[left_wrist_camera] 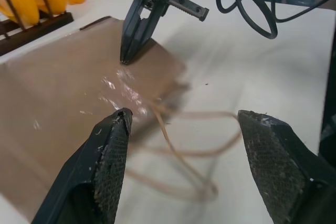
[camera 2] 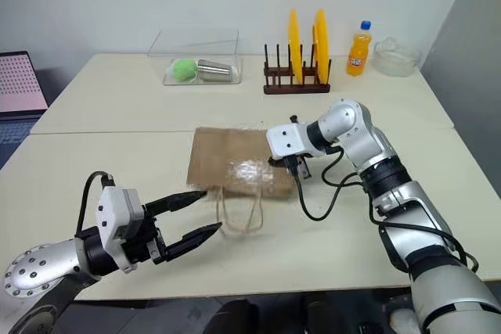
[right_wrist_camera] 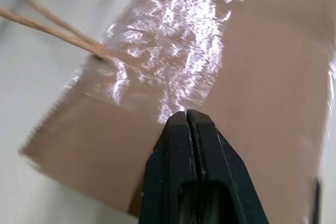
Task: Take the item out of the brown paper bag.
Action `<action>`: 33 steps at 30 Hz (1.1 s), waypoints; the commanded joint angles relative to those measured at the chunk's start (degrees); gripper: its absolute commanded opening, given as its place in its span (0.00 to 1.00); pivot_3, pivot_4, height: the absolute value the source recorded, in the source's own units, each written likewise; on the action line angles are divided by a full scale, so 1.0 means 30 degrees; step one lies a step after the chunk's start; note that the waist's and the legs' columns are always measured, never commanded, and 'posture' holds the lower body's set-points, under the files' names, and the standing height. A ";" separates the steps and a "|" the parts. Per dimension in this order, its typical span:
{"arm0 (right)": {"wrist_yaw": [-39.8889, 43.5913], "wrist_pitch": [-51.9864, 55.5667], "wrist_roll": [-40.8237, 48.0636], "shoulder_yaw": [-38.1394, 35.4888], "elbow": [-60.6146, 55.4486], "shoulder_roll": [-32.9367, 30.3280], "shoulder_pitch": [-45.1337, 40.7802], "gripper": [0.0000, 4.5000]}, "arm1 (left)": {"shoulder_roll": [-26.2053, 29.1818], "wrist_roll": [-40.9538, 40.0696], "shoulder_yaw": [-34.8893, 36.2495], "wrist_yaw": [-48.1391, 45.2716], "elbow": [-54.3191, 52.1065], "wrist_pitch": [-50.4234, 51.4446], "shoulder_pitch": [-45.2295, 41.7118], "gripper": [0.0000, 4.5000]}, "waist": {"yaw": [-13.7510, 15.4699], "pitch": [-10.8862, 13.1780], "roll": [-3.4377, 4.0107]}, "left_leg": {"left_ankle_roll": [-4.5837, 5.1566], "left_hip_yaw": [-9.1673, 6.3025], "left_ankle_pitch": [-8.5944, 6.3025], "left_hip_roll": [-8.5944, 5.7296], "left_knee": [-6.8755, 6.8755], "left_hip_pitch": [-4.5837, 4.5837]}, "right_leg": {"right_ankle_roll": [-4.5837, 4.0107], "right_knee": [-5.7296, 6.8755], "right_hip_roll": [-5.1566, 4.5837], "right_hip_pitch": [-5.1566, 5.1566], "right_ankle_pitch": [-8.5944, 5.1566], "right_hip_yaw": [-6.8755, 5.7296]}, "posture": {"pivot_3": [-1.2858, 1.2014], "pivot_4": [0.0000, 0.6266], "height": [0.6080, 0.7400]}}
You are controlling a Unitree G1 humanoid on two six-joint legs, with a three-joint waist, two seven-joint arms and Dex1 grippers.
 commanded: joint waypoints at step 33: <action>-0.8019 1.5338 0.9879 -0.5726 -2.2919 -0.5829 1.5772 0.82 | 0.0939 1.2862 -1.0405 -0.8096 1.6748 -2.1594 -1.2515 1.00 | 0.0493 0.0010 0.0018 | 0.0004 0.0037 0.0004 0.0006 -0.0184 -0.0017 | 0.0177 -0.0254 0.0003 0.0021 -0.0030 -0.0021 | 0.52 0.24 1.00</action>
